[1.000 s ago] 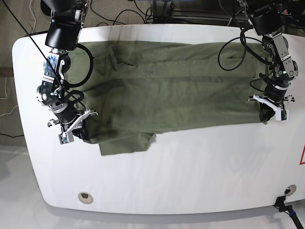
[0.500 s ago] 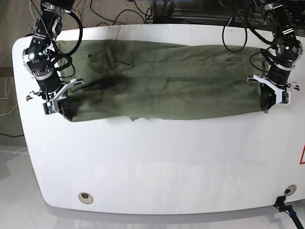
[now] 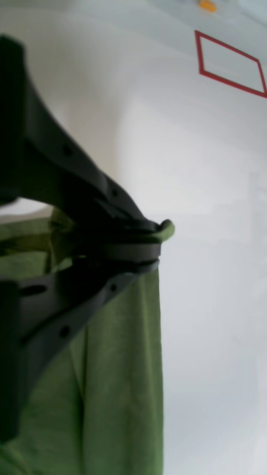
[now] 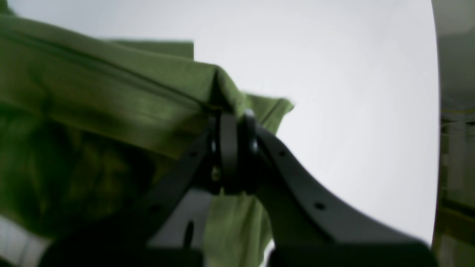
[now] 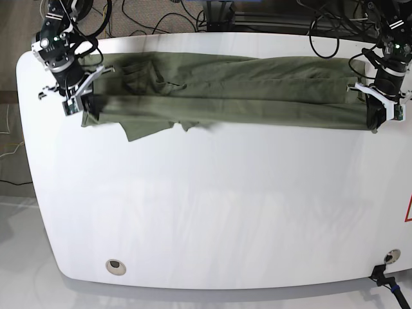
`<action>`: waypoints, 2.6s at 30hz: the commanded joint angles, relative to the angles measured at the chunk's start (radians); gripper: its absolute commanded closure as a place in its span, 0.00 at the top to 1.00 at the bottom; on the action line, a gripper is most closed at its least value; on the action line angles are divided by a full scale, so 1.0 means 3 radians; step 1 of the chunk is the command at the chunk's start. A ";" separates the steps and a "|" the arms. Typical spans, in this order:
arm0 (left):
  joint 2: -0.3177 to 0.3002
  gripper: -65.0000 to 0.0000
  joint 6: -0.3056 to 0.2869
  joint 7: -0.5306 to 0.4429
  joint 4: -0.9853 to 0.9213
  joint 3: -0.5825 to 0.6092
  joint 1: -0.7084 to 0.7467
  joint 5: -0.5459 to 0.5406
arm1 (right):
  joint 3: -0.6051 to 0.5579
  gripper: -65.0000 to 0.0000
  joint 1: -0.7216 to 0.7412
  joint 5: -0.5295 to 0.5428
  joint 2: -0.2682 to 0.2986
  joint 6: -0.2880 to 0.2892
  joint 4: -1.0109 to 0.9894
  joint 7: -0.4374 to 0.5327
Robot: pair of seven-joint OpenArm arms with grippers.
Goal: Fold the T-shirt properly
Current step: 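Lift the hem and fold it over toward the folded shoulder edge, then release the hem and press both grippers onto the folded shirt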
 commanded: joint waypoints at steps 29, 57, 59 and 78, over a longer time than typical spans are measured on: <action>-0.0052 0.64 0.0056 -0.0076 -0.0085 0.0091 0.0558 0.0528 | 0.0032 0.33 -0.0353 -0.0003 -0.0040 -0.0044 -0.0383 0.0075; 0.0378 0.64 -0.0246 -0.0096 0.0335 0.0506 0.0512 0.0206 | 0.0231 0.36 -0.0128 0.0018 -0.0557 0.0419 0.0097 0.0070; 0.0383 0.45 -0.0246 -0.0096 0.0335 0.0598 0.0512 0.0206 | 0.0154 0.20 -0.0112 0.0018 -0.0552 0.0419 0.0087 0.0070; 0.0378 0.00 -0.0241 -0.0188 -0.0601 0.0986 0.0235 0.0395 | 0.0139 0.00 0.0143 0.0013 -0.0531 0.0419 -0.1146 0.0362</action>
